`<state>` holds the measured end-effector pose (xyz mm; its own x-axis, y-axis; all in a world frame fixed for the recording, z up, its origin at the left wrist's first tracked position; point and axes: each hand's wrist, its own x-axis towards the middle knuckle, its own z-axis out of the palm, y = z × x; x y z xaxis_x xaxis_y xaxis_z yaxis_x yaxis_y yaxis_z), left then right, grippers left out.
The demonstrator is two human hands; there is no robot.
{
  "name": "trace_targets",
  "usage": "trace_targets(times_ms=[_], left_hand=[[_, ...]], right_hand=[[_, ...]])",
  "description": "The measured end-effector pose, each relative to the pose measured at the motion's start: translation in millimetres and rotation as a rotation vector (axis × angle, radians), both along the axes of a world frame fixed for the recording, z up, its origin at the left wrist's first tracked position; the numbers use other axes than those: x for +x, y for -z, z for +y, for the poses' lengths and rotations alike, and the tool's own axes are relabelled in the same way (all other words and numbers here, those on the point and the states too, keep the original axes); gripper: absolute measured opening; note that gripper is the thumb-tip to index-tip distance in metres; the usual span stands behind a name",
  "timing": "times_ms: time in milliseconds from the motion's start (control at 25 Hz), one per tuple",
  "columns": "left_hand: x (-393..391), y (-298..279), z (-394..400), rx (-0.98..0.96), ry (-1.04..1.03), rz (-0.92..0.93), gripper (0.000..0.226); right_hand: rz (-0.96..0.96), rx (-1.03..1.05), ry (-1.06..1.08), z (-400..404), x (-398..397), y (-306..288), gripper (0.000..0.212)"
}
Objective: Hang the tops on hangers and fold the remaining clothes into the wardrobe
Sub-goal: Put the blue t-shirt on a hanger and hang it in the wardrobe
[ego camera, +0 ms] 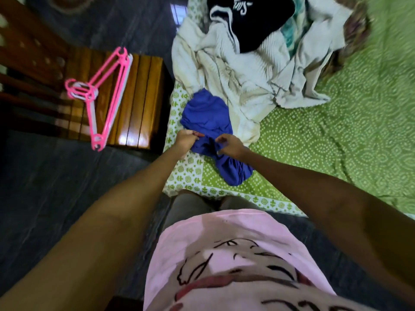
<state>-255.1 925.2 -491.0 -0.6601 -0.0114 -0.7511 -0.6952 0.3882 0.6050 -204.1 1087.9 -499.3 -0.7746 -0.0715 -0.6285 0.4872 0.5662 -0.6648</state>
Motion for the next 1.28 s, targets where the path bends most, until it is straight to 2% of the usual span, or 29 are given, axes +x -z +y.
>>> trace_targets(times_ms=[160,320,400,440,520,600,760,840,880,920,960,1040,1080,1120,1160,1200,1240,1280], left_hand=[[-32,-62,7,0.057,0.124,0.093,0.023],[-73,-118,-4,-0.010,0.251,0.264,0.027],[-94,-151,-13,-0.051,0.314,0.461,0.028],[-104,-165,-20,-0.134,0.379,0.602,0.026],[-118,-190,-34,-0.365,0.638,0.820,0.025],[-123,-200,-53,-0.527,0.872,0.916,0.030],[-120,-200,-83,-0.711,0.963,0.867,0.037],[-120,-200,-90,-0.762,1.040,0.855,0.030],[-122,-201,-92,-0.756,1.007,0.869,0.023],[-125,-203,-93,-0.714,0.900,0.907,0.017],[-129,-204,-93,-0.652,0.736,0.931,0.016],[-132,-212,-91,-0.443,0.371,0.992,0.019],[-132,-217,-88,-0.308,0.241,0.982,0.021],[-130,-224,-83,-0.192,0.165,0.927,0.024],[-129,-229,-81,-0.092,0.146,0.811,0.026],[-128,-233,-80,0.010,0.172,0.640,0.023],[-123,-240,-81,0.083,0.234,0.394,0.014],[-117,-248,-83,0.164,0.311,0.140,0.005]], right_hand=[[0.191,0.060,-0.206,-22,-22,-23,0.049],[0.177,0.443,-0.415,-18,-42,-49,0.059],[0.112,0.623,-0.539,-4,-40,-61,0.060],[0.094,0.697,-0.589,5,-39,-63,0.060],[0.152,0.765,-0.625,22,-43,-72,0.057],[0.277,0.671,-0.529,38,-61,-95,0.045],[0.502,0.377,-0.137,69,-116,-153,0.029],[0.549,0.245,0.016,76,-134,-176,0.013],[0.542,0.133,0.092,75,-141,-185,0.012],[0.523,0.005,0.182,72,-147,-194,0.023],[0.527,-0.137,0.274,69,-153,-199,0.031],[0.521,-0.301,0.404,64,-161,-211,0.030],[0.451,-0.325,0.368,62,-162,-216,0.021],[0.300,-0.330,0.256,60,-161,-222,0.004],[0.065,-0.278,0.114,58,-156,-231,0.020],[-0.161,-0.153,-0.053,59,-151,-239,0.043],[-0.328,-0.047,-0.226,61,-149,-247,0.063],[-0.417,-0.010,-0.355,64,-151,-252,0.076]])
